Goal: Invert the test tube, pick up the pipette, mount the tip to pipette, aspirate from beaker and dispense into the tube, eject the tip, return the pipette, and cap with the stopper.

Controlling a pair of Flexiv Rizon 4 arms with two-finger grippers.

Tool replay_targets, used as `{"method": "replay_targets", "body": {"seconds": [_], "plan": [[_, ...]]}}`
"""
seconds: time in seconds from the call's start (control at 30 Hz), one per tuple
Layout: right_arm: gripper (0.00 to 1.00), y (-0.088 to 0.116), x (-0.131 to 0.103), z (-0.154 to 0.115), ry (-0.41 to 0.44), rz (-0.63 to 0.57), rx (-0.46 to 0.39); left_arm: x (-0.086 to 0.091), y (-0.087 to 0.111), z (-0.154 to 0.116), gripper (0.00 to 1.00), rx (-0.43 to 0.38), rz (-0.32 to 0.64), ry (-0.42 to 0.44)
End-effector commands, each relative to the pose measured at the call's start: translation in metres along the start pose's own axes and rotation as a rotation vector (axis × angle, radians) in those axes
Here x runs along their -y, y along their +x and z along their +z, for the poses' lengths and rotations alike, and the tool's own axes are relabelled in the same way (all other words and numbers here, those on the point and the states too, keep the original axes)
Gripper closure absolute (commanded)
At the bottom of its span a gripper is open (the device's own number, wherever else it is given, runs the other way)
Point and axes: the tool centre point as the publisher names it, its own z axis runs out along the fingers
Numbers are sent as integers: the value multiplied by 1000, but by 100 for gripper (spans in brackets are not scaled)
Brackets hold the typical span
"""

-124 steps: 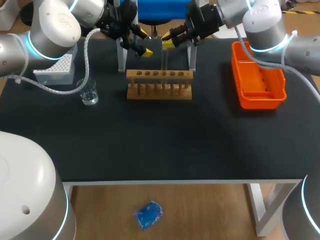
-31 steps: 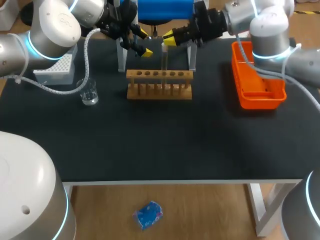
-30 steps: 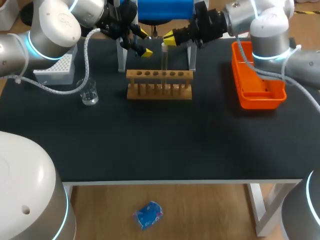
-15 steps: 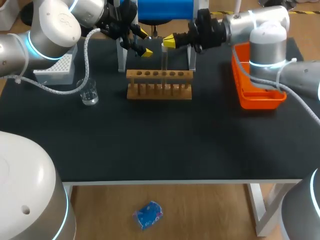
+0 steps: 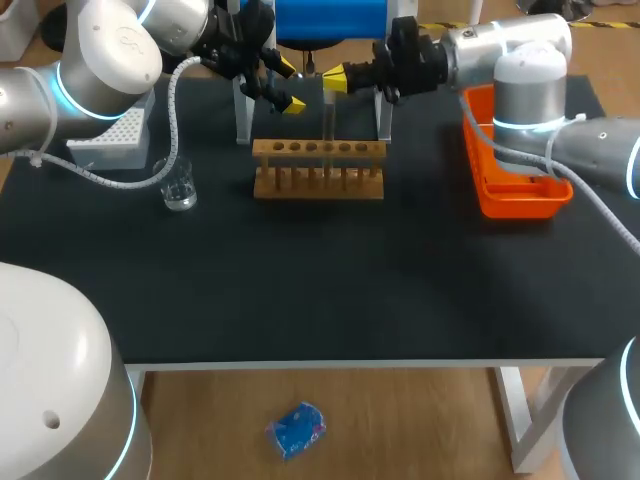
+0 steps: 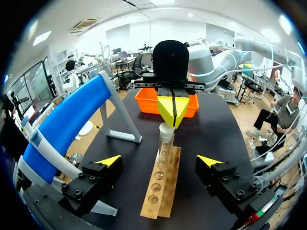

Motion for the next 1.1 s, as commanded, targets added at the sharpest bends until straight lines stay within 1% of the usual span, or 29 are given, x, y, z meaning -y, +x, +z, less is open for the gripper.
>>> {"method": "replay_targets", "body": {"seconds": [0.03,0.63,1.1], "plan": [[100,-6,4,-1,-4,2,-11,0,-1,1,0,-2,1,1],[100,-6,20,2,-16,39,-17,0,-1,1,0,-2,1,1],[100,-6,28,0,3,62,-12,0,-1,1,0,-2,1,1]]}}
